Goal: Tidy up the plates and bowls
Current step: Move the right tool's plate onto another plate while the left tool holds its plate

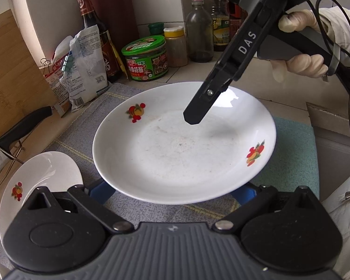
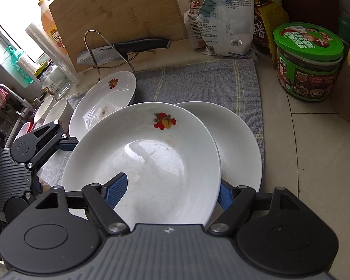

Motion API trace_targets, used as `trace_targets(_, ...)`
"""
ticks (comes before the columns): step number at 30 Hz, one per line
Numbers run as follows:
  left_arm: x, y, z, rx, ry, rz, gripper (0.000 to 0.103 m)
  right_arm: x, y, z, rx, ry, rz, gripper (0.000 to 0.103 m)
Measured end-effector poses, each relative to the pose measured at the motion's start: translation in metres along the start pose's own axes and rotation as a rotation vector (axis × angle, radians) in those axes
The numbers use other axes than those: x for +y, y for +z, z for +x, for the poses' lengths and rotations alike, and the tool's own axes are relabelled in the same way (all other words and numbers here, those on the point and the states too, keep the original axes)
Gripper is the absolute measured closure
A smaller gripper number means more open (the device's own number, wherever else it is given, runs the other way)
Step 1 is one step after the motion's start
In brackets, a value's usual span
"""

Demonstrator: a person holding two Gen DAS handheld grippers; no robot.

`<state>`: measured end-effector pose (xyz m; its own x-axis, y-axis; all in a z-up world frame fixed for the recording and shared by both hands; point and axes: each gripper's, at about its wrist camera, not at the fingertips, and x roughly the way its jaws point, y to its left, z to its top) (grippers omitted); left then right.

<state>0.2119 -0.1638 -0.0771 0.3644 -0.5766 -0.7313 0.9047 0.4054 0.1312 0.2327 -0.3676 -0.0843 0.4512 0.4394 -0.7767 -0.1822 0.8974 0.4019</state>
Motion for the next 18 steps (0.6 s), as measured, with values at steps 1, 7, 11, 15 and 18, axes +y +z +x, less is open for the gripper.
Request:
trace_targets(1,0.000,0.001,0.002,0.004,-0.002,-0.005,0.002,-0.002,0.000,0.001,0.001,-0.002,0.001,0.020)
trace_targets(7,-0.001,0.002,0.011,0.022,0.002,-0.011,0.002,-0.011,-0.002,0.005,0.011,-0.009,0.012,0.020)
trace_targets(11,0.002,0.002,0.015,0.025,0.006,-0.019,0.002,-0.014,-0.003,0.005,0.010,-0.015,0.016,0.020)
trace_targets(15,0.002,0.003,0.017,0.026,0.007,-0.010,0.002,-0.016,-0.003,0.006,0.011,-0.022,0.021,0.020)
trace_targets(18,0.001,0.003,0.017,0.026,0.006,-0.007,0.002,-0.016,-0.005,0.005,0.014,-0.025,0.017,0.020)
